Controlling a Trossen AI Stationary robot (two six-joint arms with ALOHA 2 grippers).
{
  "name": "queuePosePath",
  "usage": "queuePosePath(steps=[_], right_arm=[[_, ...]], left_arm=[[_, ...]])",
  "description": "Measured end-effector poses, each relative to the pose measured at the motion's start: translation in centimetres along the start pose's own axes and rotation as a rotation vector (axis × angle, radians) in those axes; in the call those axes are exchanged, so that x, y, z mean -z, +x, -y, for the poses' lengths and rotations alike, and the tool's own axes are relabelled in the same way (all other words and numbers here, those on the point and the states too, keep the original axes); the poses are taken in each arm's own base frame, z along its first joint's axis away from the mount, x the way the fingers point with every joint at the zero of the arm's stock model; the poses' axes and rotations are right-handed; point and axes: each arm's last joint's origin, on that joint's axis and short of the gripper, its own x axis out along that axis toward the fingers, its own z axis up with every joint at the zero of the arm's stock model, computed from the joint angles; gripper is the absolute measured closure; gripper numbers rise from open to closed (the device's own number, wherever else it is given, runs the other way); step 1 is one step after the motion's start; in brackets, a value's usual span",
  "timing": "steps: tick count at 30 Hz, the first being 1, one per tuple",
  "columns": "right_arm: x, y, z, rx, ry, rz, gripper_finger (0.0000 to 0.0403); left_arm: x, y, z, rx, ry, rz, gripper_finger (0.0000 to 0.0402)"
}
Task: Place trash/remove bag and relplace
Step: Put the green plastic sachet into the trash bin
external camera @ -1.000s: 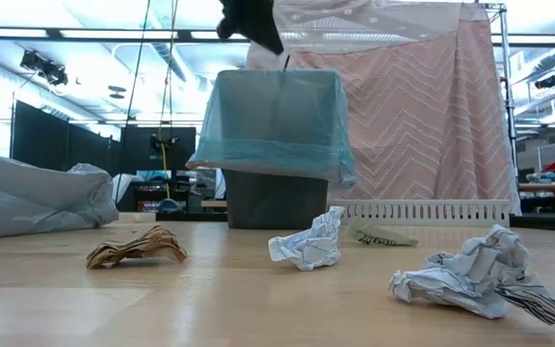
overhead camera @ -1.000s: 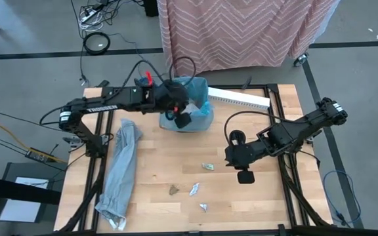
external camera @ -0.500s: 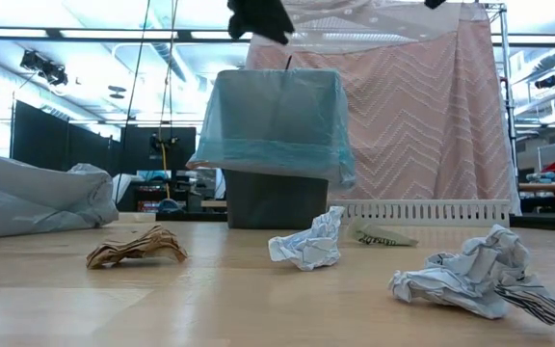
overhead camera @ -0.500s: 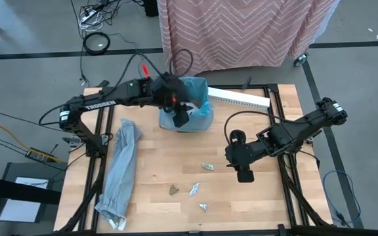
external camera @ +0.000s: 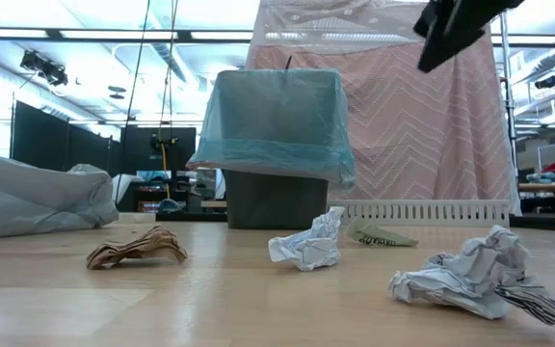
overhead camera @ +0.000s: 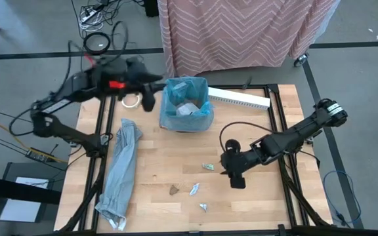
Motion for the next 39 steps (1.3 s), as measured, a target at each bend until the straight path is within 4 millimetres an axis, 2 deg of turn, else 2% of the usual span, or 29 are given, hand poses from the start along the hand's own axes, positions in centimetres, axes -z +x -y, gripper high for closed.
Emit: queuePosePath(steps=[3,8,11,14,19,25,32,36,39], right_arm=[[1.2,2.3,0.0,-0.029,0.058,0.131,0.019],[4.4,5.2,0.9,0.008,0.156,0.331,0.0181],[7.1,6.3,2.2,0.129,0.187,0.356,0.0176],[8.9,7.1,3.6,0.165,0.206,0.363,0.0171],[9.3,7.6,4.7,0.11,0.126,0.351,0.0163],[10.1,9.3,5.0,0.135,0.089,0.291,0.016],[10.1,12.7,4.0,0.053,0.076,0.257,0.0157],[9.9,14.4,3.5,0.076,0.095,0.239,0.0158],[9.8,15.7,3.5,0.103,0.161,0.234,0.018]], left_arm=[[2.2,-0.5,0.5,0.041,-0.037,0.023,0.0262],[6.4,0.0,1.7,0.154,-0.139,0.194,0.0264],[9.6,1.2,2.3,0.184,-0.175,0.225,0.0264],[12.1,2.0,2.5,0.194,-0.257,0.252,0.0264],[16.0,3.7,2.9,0.209,-0.359,0.219,0.0264],[17.5,4.1,3.0,0.214,-0.41,0.253,0.0264],[17.4,4.1,3.0,0.203,-0.409,0.259,0.0264],[17.5,4.1,3.0,0.197,-0.411,0.252,0.0264],[17.6,4.2,3.0,0.19,-0.408,0.239,0.0264]])
